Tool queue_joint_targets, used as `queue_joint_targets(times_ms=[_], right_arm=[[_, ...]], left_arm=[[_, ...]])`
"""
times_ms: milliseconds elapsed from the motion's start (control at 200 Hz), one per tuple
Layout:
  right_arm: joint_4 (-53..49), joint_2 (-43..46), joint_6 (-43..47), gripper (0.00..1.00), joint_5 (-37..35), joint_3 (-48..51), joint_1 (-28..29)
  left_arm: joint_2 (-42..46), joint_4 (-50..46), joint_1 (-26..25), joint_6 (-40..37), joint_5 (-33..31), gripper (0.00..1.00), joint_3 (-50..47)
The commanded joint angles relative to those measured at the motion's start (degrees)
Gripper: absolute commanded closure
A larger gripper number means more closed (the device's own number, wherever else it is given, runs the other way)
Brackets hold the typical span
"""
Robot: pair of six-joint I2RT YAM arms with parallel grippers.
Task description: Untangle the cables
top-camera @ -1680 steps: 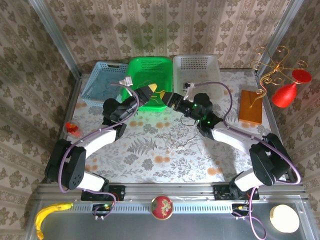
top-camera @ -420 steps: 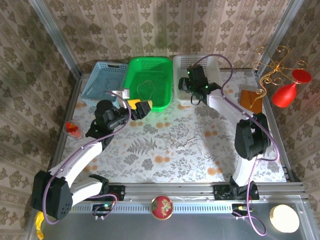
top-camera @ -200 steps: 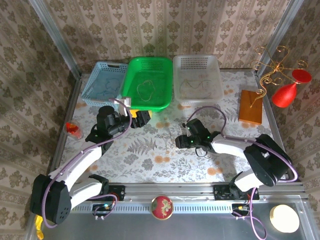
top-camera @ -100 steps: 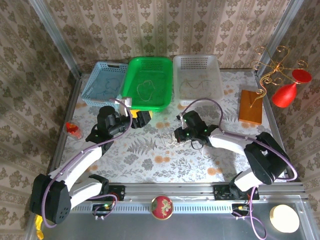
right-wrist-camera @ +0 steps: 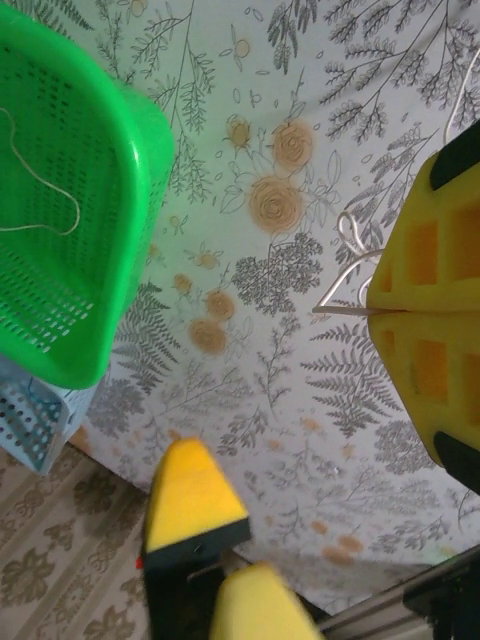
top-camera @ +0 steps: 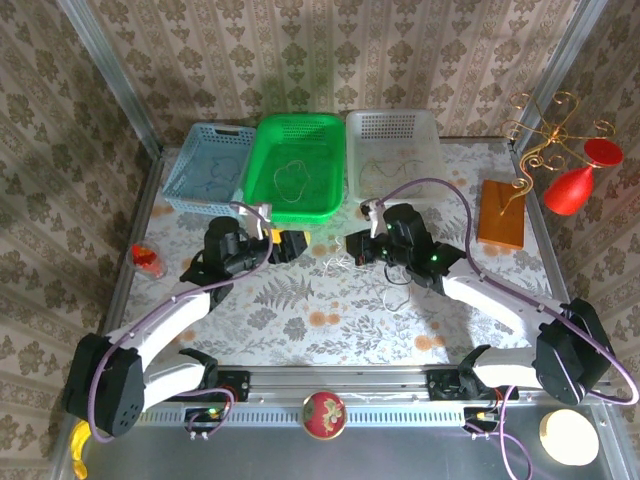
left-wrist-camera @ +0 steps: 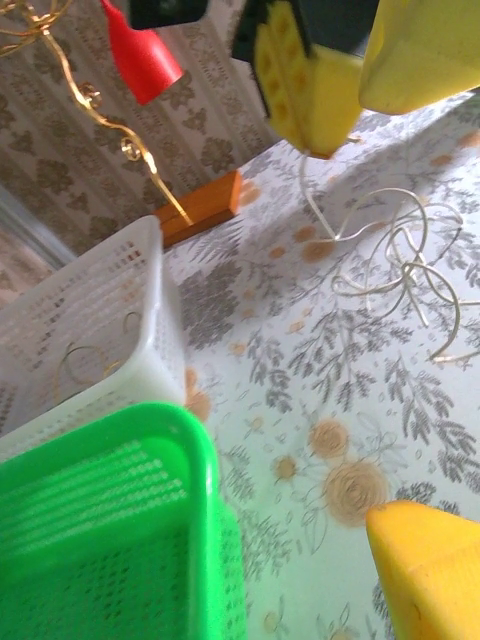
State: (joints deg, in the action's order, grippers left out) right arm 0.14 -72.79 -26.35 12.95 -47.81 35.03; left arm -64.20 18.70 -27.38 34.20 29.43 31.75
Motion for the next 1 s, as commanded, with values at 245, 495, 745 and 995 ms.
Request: queue_joint_targets(times_ms=[245, 495, 745, 995], right_arm=[[3.83, 1.00, -4.49, 1.00, 4.50, -1.08, -1.67], [4.69, 0.47, -5.57, 1.00, 5.37, -1.36, -1.63], [5.22, 0.81, -6.94, 1.00, 6.64, -1.65, -1.64], [5.76, 2.08, -8.19, 1.00, 8.00, -2.65, -1.63]], left_arm=[[-4.07, 5.55, -4.18, -6.58, 3.78, 0.09, -1.16], [-7.77, 4.87, -8.83, -13.49, 2.20, 0.09, 0.59], [-14.13, 8.07, -11.96, -15.92, 0.54, 0.09, 4.10], [-21.34, 13.15, -13.30, -15.31, -0.16, 0.25, 6.74]])
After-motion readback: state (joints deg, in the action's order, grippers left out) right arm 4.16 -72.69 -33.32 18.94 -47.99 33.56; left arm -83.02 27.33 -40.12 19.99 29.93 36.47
